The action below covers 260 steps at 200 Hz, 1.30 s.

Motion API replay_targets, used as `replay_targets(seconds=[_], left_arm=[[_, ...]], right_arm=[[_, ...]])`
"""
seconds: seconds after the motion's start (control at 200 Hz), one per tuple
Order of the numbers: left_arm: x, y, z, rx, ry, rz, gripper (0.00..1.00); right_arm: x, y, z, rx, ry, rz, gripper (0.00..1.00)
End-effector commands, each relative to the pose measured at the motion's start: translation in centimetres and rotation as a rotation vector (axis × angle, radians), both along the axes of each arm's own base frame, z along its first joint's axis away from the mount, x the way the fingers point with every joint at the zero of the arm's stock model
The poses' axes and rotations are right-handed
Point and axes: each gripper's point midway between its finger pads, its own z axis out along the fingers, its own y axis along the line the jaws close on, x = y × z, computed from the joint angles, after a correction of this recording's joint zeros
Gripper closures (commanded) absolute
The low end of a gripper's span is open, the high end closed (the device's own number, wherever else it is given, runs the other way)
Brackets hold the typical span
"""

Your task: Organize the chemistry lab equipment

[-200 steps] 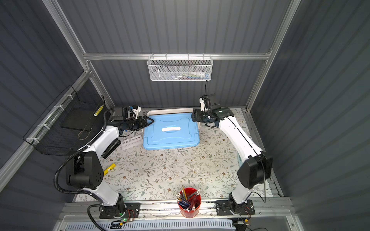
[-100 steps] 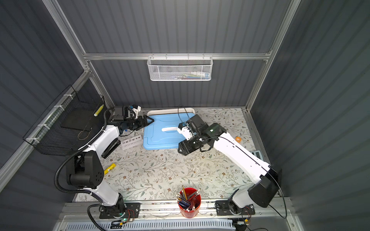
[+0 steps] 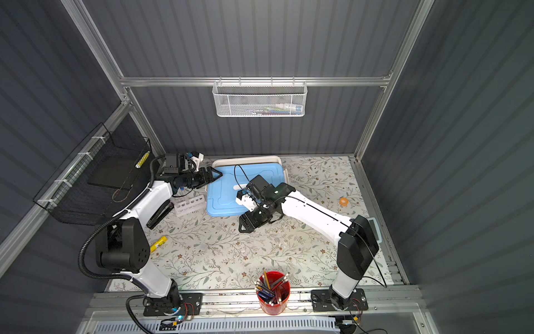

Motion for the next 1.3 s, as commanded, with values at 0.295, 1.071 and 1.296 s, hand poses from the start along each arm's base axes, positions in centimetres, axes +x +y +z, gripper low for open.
replay_targets(seconds=[0.295, 1.071, 1.296], left_arm=[[0.0, 0.1, 0.3, 0.000, -0.007, -0.011, 0.19], [1.4, 1.3, 5.5, -0.009, -0.121, 0.008, 0.17], [5.1, 3.7, 10.5, -0.010, -0.231, 0.057, 0.14]], right_arm=[[3.7, 1.8, -0.7, 0.029, -0.055, -0.081, 0.31], [8.5, 1.4, 2.0, 0.062, -0.186, -0.194, 0.29], [7.5, 0.4, 2.9, 0.069, -0.191, -0.211, 0.29]])
